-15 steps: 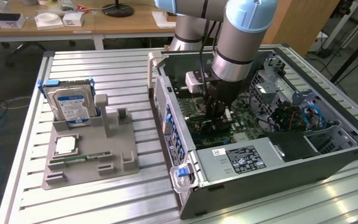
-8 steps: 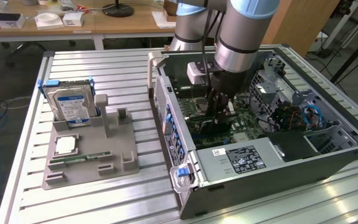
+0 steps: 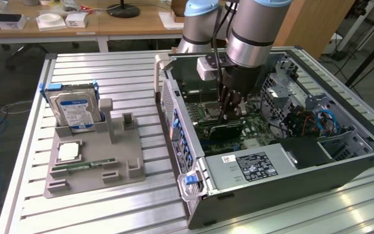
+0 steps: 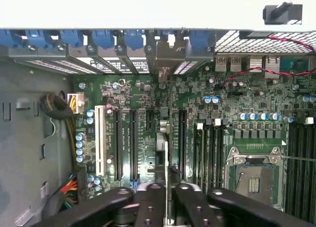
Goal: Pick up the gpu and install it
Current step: 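Insert the gpu into the slot, then press down on the gpu until it lock into place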
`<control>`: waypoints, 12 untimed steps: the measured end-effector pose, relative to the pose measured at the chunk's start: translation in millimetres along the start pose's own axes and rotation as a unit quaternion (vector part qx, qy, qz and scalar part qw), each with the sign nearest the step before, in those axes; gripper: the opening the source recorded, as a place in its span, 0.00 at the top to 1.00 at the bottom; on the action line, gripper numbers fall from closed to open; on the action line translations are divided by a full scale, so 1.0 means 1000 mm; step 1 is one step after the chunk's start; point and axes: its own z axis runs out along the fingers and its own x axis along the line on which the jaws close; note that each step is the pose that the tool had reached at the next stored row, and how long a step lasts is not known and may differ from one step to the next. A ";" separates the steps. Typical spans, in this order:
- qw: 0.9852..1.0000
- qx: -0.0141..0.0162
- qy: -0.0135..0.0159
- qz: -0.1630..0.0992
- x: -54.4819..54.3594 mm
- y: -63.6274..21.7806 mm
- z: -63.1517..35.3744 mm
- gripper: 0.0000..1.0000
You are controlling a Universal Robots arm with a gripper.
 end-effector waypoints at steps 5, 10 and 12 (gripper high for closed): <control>1.000 0.000 0.000 0.000 0.000 0.0000 -0.0001 0.89; 1.000 0.000 0.000 0.000 0.000 0.0000 -0.0001 0.89; 1.000 0.000 0.000 0.000 0.000 0.0000 -0.0001 0.89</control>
